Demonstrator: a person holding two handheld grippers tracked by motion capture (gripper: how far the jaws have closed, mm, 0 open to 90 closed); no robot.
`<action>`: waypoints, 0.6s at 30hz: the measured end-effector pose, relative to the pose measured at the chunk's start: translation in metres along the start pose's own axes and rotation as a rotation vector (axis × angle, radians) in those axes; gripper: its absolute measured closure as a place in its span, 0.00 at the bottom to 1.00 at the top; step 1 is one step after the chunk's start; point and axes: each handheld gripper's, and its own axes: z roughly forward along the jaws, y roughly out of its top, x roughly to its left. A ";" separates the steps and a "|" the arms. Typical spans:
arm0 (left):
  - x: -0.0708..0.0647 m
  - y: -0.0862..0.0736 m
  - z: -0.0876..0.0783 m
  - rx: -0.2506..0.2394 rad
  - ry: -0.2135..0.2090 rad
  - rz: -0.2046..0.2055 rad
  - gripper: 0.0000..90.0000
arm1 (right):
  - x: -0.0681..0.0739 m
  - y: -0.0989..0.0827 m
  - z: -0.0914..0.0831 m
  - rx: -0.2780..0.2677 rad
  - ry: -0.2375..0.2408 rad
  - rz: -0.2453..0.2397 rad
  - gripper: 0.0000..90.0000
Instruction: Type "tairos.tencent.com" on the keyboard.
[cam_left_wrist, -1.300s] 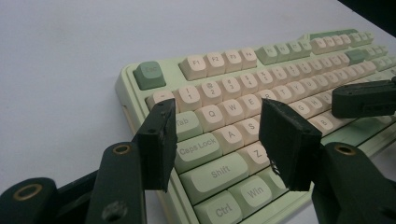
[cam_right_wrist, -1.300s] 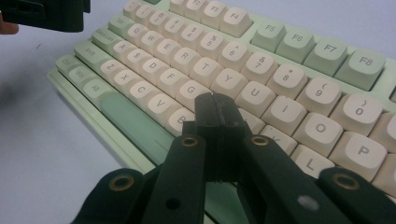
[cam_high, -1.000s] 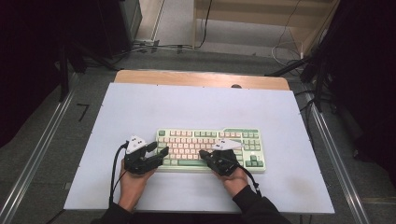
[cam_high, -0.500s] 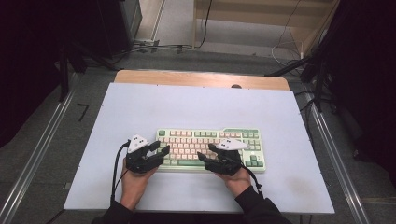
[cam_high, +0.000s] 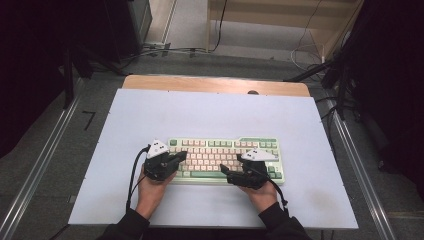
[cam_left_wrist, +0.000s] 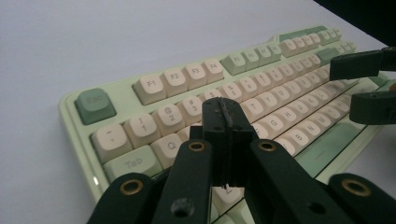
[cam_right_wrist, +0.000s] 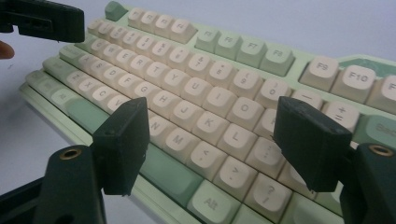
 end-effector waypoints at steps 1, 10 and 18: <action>-0.001 0.001 0.002 -0.001 -0.004 0.000 1.00 | -0.001 -0.001 -0.002 0.001 -0.006 0.005 0.28; -0.011 0.008 0.021 0.021 -0.042 0.030 1.00 | -0.011 -0.009 -0.015 -0.005 -0.053 0.039 0.29; -0.019 0.012 0.035 0.038 -0.065 0.048 1.00 | -0.018 -0.015 -0.024 -0.008 -0.082 0.063 0.29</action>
